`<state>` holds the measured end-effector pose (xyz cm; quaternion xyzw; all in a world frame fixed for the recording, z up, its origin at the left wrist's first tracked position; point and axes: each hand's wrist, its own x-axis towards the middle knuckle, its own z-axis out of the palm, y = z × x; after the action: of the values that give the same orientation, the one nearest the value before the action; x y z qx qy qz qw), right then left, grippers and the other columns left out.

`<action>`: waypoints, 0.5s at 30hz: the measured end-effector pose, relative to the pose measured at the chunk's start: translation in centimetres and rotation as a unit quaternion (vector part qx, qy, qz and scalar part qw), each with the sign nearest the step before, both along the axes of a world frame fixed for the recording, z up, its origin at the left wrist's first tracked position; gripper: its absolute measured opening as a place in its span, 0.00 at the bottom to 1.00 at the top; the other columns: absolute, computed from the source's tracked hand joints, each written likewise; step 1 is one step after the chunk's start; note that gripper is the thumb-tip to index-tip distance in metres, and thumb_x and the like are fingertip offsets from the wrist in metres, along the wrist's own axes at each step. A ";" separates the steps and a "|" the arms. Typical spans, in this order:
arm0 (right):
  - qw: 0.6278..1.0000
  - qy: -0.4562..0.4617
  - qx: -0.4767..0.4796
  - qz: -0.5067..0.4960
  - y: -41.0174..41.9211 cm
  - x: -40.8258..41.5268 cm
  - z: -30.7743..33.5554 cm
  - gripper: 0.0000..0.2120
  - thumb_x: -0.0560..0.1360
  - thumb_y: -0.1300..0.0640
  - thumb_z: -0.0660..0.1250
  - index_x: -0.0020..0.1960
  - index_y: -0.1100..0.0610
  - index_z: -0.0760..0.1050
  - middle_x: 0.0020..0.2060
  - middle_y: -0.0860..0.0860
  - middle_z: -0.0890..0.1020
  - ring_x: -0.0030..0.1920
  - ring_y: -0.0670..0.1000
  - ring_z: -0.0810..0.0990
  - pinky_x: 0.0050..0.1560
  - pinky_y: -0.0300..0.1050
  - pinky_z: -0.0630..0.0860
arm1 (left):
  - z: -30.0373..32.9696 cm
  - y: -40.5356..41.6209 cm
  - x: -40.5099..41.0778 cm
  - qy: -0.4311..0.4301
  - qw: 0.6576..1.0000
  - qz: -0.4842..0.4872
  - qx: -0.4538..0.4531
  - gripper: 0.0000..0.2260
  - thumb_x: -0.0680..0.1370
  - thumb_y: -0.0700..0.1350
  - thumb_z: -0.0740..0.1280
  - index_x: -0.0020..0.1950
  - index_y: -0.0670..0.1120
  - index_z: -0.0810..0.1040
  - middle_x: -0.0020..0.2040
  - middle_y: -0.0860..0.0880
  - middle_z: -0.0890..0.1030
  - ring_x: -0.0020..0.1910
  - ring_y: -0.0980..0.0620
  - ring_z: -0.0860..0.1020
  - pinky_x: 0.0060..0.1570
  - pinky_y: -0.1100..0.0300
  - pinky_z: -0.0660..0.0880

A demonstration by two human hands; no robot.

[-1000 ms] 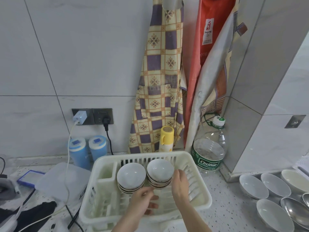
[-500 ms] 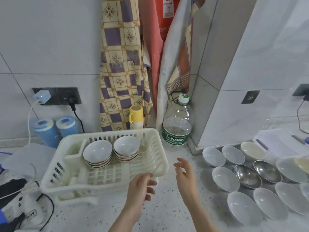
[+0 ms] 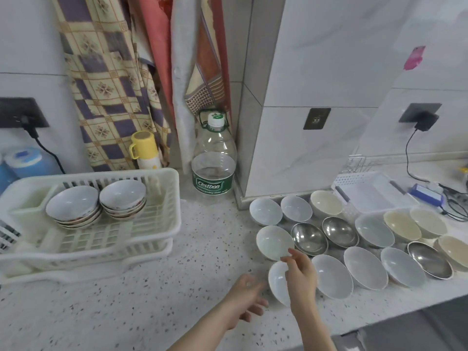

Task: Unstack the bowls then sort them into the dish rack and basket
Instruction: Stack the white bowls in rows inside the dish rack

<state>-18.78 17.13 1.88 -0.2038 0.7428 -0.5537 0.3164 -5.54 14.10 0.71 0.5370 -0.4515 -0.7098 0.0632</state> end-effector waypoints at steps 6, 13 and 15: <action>0.999 -0.023 0.014 -0.046 2.7 -3.4 -1.8 0.11 0.78 0.62 0.60 0.50 0.50 0.79 0.42 0.50 0.84 0.47 0.51 0.78 0.53 0.51 0.72 | -2.0 0.8 -3.9 -0.025 1.000 0.004 -0.006 0.23 0.78 0.54 0.63 0.70 0.50 0.64 0.50 0.46 0.83 0.32 0.54 0.78 0.27 0.66 0.68; 0.983 -0.091 0.042 -0.152 5.3 -5.2 -4.2 0.08 0.76 0.56 0.64 0.41 0.54 0.80 0.38 0.53 0.85 0.44 0.55 0.74 0.48 0.52 0.69 | -3.6 1.6 -5.0 -0.004 0.999 0.036 -0.006 0.15 0.77 0.41 0.62 0.63 0.50 0.72 0.40 0.45 0.83 0.28 0.54 0.75 0.24 0.64 0.67; 0.978 -0.102 0.049 -0.177 5.8 -5.2 -4.8 0.09 0.75 0.53 0.64 0.39 0.55 0.79 0.38 0.55 0.84 0.43 0.56 0.73 0.47 0.53 0.69 | -3.6 1.5 -4.9 -0.007 0.998 0.055 -0.013 0.13 0.76 0.38 0.61 0.58 0.50 0.74 0.34 0.46 0.82 0.26 0.54 0.73 0.23 0.64 0.65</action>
<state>-24.02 22.90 -2.94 0.0042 0.7574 -0.5813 0.2973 -10.48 15.63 -2.90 0.5648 -0.4312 -0.6955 0.1060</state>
